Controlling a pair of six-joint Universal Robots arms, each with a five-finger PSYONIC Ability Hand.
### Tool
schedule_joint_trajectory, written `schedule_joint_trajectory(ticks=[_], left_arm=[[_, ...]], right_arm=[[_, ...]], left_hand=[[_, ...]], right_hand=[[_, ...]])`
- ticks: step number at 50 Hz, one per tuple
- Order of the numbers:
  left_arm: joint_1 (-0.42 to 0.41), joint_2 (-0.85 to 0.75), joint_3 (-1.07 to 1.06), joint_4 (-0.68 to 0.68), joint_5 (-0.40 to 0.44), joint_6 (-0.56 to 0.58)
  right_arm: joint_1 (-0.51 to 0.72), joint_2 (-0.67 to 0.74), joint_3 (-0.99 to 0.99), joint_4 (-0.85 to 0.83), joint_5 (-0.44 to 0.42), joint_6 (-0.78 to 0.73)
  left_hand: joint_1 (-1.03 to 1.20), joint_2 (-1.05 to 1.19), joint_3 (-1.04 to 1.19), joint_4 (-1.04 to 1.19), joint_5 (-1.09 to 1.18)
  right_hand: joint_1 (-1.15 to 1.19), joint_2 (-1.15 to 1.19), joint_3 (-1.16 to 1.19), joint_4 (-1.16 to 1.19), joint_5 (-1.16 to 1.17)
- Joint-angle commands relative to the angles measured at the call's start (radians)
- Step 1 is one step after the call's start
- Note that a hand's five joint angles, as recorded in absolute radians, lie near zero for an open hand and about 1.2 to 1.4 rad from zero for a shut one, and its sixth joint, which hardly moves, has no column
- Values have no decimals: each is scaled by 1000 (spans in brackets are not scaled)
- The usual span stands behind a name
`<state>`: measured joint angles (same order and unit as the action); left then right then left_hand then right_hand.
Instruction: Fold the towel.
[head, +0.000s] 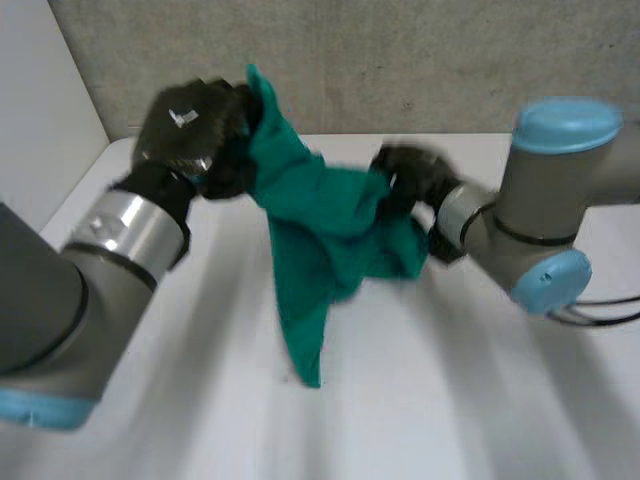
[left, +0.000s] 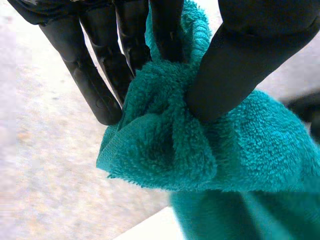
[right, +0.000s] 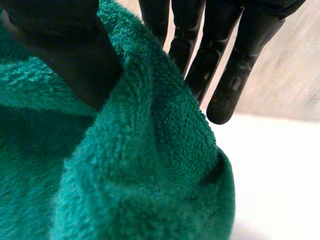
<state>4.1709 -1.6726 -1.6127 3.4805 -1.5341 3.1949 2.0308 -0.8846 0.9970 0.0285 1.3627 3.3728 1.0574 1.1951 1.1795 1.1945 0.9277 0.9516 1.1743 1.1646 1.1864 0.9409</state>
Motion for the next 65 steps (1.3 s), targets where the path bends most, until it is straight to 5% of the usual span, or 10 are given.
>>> schedule_joint_trajectory(ticks=[1,9,17,25,28,32,36,45,54,65], left_arm=[[77,-50,198,28,-12,-3],[84,-94,238,22,-14,-26],[72,-202,160,20,-11,-27],[71,-329,114,-41,-5,-29],[71,-368,79,-119,-3,-26],[71,-372,51,-193,-3,-18],[84,-349,34,-300,-11,-18],[101,-179,-7,-367,-11,-21],[-23,-76,-21,-357,0,-20],[-276,-292,91,-313,5,43]], right_arm=[[-4,-254,80,-262,168,-130],[-3,-502,313,-466,181,-339],[112,-525,486,-217,158,-477],[206,-344,523,59,162,-549],[206,-294,512,148,151,-561],[195,-272,479,208,151,-563],[192,-287,459,202,157,-544],[63,-447,505,73,156,-459],[-80,-540,595,5,139,-371],[-216,-579,727,-25,102,-382]], left_hand=[[339,201,217,202,294],[339,201,217,202,294],[339,201,217,202,294],[339,201,217,202,294],[96,-42,-26,-41,51],[-300,-437,-422,-437,-344],[-779,-917,-901,-916,-824],[-850,-987,-972,-987,-895],[-832,-970,-954,-969,-877],[-797,-935,-919,-934,-842]], right_hand=[[445,222,232,210,281],[445,222,232,210,281],[445,222,232,210,281],[445,222,232,210,281],[194,-28,-19,-41,30],[-637,-859,-850,-871,-800],[-717,-939,-930,-951,-880],[-777,-1000,-990,-1012,-941],[-777,-1000,-990,-1012,-941],[-777,-1000,-990,-1012,-941]])
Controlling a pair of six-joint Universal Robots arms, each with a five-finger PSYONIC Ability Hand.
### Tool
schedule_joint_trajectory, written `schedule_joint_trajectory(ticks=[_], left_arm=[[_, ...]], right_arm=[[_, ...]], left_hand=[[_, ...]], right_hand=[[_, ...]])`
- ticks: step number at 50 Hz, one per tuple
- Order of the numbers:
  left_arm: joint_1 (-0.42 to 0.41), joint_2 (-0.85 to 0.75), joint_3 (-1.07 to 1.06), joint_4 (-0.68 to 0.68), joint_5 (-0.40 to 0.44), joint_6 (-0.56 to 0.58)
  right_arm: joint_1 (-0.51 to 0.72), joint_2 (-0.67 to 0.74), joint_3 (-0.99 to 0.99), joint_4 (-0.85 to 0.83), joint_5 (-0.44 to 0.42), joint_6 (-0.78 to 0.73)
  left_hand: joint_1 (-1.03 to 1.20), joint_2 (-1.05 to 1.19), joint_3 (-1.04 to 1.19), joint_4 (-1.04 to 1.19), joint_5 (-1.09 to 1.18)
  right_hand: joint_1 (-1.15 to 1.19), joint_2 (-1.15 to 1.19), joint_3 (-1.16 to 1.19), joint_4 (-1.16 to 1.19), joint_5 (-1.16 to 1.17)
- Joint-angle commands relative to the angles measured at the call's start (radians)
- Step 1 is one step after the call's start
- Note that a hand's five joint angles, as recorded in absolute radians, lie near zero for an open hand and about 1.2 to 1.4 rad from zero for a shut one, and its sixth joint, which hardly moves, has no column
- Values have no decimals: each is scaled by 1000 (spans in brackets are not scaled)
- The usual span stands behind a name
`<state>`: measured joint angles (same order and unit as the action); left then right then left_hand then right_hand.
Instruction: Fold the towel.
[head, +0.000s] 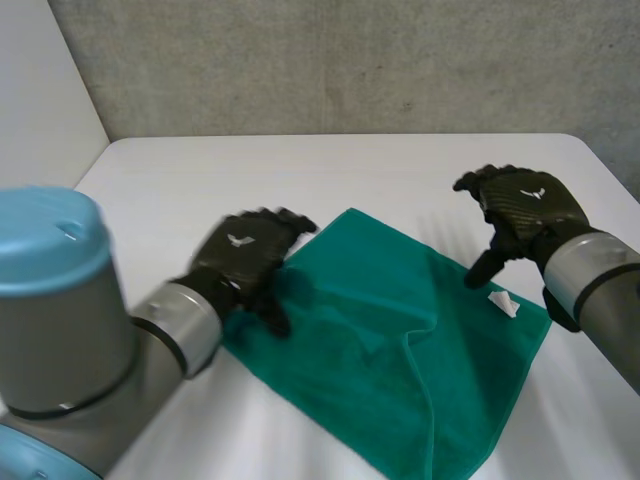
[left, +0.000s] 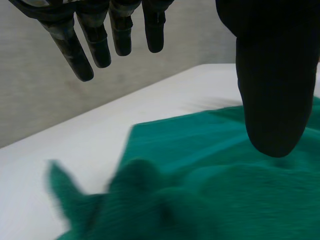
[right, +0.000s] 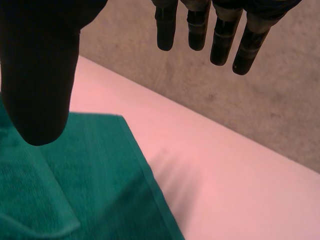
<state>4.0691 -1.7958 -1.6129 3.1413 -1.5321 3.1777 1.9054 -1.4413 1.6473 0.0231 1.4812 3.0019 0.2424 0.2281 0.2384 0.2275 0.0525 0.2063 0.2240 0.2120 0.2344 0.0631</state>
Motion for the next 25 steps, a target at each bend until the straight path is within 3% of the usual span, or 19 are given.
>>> schedule_joint_trajectory(ticks=[1,3,8,13,19,23,25], left_arm=[[-186,-186,102,26,3,76],[-199,-201,113,26,4,96],[-266,-322,200,29,56,290],[-279,-396,246,45,110,412],[-282,-467,284,92,118,524],[-282,-500,304,124,118,587],[-282,-514,317,154,115,617]], right_arm=[[-118,-30,92,-26,-24,-15],[-146,-33,107,-29,-38,-27],[-229,-51,163,-29,-102,-57],[-276,-62,212,-31,-147,-61],[-304,-62,250,-37,-186,-63],[-305,-62,258,-48,-190,-63],[-305,-62,259,-49,-190,-63]], left_hand=[[18,32,22,33,33],[18,32,22,33,33],[50,65,54,65,66],[179,194,183,194,195],[306,320,310,320,321],[587,601,591,602,602],[854,868,858,869,869]], right_hand=[[-32,-49,-38,-60,-63],[-32,-49,-38,-60,-63],[-32,-49,-38,-60,-63],[-32,-49,-38,-60,-63],[-32,-49,-38,-60,-63],[-32,-49,-38,-60,-63],[-32,-49,-38,-60,-63]])
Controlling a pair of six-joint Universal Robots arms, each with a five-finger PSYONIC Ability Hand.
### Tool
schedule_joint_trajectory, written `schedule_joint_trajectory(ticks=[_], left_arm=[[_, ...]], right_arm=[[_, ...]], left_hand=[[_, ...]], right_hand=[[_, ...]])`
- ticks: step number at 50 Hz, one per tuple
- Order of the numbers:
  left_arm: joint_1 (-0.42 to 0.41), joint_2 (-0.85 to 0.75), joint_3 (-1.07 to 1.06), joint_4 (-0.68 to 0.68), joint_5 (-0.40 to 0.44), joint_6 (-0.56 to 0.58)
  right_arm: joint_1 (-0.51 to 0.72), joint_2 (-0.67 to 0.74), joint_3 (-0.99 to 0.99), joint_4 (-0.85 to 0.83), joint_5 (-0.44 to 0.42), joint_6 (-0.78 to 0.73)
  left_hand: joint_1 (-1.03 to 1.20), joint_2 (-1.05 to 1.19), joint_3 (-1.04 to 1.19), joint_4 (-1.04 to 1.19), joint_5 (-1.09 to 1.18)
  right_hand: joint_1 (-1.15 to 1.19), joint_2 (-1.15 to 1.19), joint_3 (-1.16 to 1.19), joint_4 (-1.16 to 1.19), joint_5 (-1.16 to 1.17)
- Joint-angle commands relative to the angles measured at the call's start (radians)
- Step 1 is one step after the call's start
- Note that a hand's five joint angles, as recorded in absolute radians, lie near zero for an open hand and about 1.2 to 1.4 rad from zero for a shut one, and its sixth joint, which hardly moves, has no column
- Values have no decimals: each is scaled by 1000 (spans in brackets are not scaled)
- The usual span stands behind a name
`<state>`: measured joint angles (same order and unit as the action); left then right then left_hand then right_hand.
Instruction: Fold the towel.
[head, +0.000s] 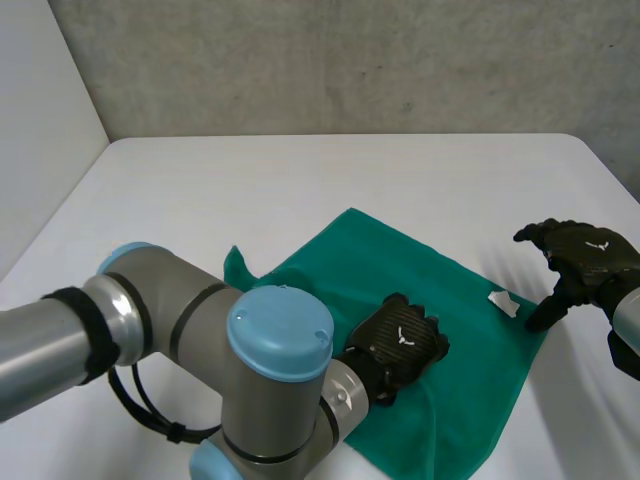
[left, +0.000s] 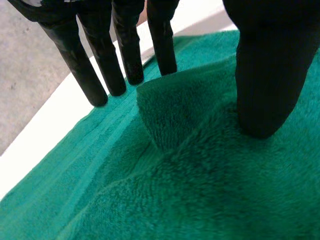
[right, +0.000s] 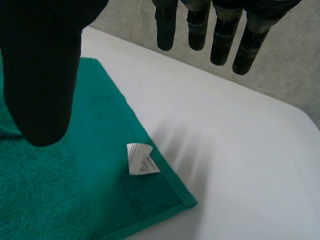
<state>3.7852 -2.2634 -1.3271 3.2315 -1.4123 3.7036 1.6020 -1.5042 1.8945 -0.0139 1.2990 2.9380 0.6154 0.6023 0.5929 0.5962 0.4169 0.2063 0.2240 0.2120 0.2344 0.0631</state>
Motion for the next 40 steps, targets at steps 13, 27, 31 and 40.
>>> schedule_joint_trajectory(ticks=[13,27,31,40], left_arm=[[17,-1,23,122,-72,165],[140,165,-50,113,-304,170],[165,177,-81,109,-303,168],[168,171,-113,109,-304,165]], right_arm=[[-2,-1,11,-8,-21,3],[10,-2,-41,295,-190,6],[12,7,-41,288,-204,18],[147,223,-78,175,-184,153]], left_hand=[[781,794,803,800,805],[781,794,803,800,805],[781,794,803,800,805],[781,794,803,800,805]], right_hand=[[-32,-49,-38,-60,-63],[-32,-49,-38,-60,-63],[-32,-49,-38,-60,-63],[-32,-49,-38,-60,-63]])
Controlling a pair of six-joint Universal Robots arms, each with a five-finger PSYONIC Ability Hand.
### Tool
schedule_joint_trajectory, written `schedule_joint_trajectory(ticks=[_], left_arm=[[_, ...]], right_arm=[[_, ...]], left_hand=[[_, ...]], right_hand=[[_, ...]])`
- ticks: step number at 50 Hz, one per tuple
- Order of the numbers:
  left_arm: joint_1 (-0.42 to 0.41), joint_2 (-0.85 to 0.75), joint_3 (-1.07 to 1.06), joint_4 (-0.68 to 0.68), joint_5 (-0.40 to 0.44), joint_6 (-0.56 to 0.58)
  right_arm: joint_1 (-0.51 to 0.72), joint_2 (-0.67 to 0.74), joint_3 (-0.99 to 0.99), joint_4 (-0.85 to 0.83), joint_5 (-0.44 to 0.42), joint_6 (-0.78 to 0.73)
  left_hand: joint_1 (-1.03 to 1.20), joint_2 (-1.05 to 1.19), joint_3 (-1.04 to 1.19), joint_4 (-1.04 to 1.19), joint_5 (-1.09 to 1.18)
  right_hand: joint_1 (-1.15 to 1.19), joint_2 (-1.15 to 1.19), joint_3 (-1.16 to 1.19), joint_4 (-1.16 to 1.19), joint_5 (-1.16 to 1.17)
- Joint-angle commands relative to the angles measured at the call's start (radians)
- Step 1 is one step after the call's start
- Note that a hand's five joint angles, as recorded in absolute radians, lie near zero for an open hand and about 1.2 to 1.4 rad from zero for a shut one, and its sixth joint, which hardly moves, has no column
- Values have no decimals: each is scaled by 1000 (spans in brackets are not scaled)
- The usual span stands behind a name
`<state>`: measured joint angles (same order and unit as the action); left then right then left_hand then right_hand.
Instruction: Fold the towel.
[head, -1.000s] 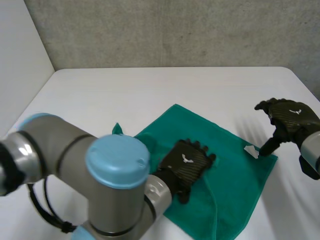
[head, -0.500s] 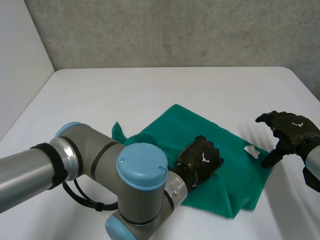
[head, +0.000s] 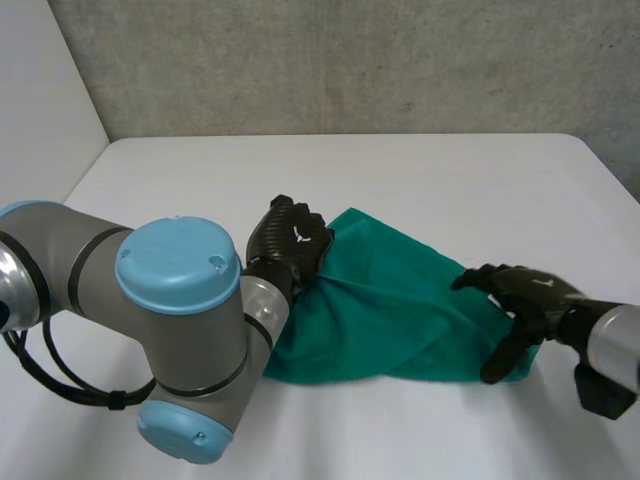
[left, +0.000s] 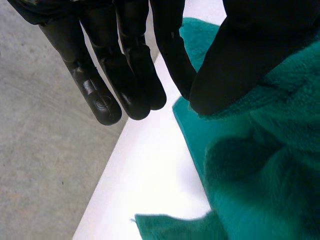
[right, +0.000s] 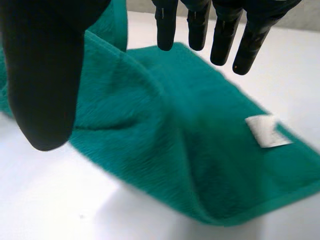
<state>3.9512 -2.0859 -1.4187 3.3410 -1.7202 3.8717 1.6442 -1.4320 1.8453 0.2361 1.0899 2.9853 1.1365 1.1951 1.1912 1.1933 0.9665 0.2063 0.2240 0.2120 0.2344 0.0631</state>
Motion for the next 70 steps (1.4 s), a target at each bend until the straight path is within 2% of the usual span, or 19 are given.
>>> schedule_joint_trajectory(ticks=[1,3,8,13,22,23,26,28,31,36,41,42,47,49,51,54,57,61,70], left_arm=[[3,-5,-23,0,2,-5],[5,-5,-23,-5,1,-5],[19,3,-32,-15,1,-6],[39,12,-40,-17,-1,-6],[40,10,-52,-15,2,-8],[40,10,-52,-15,2,-8],[40,10,-51,-11,5,-8],[40,10,-48,-8,5,-8],[42,9,-42,-8,5,-9],[51,4,-7,11,10,-20],[63,0,79,52,8,-47],[72,1,127,76,7,-61],[123,47,274,191,-7,-130],[131,79,293,228,-9,-158],[135,112,294,258,-10,-187],[140,165,245,276,-15,-233],[138,181,202,275,-15,-236],[137,253,-8,220,-21,-242],[118,348,-348,46,-38,-277]], right_arm=[[111,162,-32,-83,38,109],[117,189,-38,-109,68,112],[134,249,-64,-208,224,112],[157,252,-93,-253,315,109],[161,257,-95,-251,329,106],[160,262,-90,-251,321,106],[161,266,-89,-250,318,106],[170,269,-92,-250,317,104],[174,269,-100,-262,302,101],[171,257,-123,-271,266,87],[192,165,-230,-310,257,60],[207,116,-291,-354,262,57],[229,62,-370,-451,283,55],[270,-3,-422,-622,335,54],[295,-42,-431,-714,350,57],[305,-54,-437,-742,351,55],[315,-65,-436,-729,349,50],[327,-70,-420,-620,344,0],[329,-42,-347,-286,349,-137]], left_hand=[[260,201,205,203,255],[260,201,205,203,255],[260,201,205,203,255],[260,201,205,203,255],[260,201,205,203,255],[260,201,205,203,255],[260,201,205,203,255],[260,201,205,203,255],[260,201,205,203,255],[260,201,205,203,255],[260,201,205,203,255],[260,201,205,203,255],[260,201,205,203,255],[260,201,205,203,255],[260,201,205,203,255],[260,201,205,203,255],[260,201,205,203,255],[260,201,205,203,255],[260,201,205,203,255]], right_hand=[[-32,-49,-37,-60,-63],[-32,-49,-37,-60,-63],[-32,-49,-37,-60,-63],[-32,-49,-37,-60,-63],[-24,-42,-30,-53,-56],[124,106,118,96,92],[354,336,348,325,322],[641,623,635,613,609],[1188,1171,1183,1160,1157],[1190,1172,1184,1162,1159],[1190,1172,1184,1162,1159],[1190,1172,1184,1162,1159],[1190,1172,1184,1162,1159],[1190,1172,1184,1162,1159],[1190,1172,1184,1162,1159],[1190,1172,1184,1162,1159],[1190,1172,1184,1162,1159],[1190,1172,1184,1162,1159],[1190,1172,1184,1162,1159]])
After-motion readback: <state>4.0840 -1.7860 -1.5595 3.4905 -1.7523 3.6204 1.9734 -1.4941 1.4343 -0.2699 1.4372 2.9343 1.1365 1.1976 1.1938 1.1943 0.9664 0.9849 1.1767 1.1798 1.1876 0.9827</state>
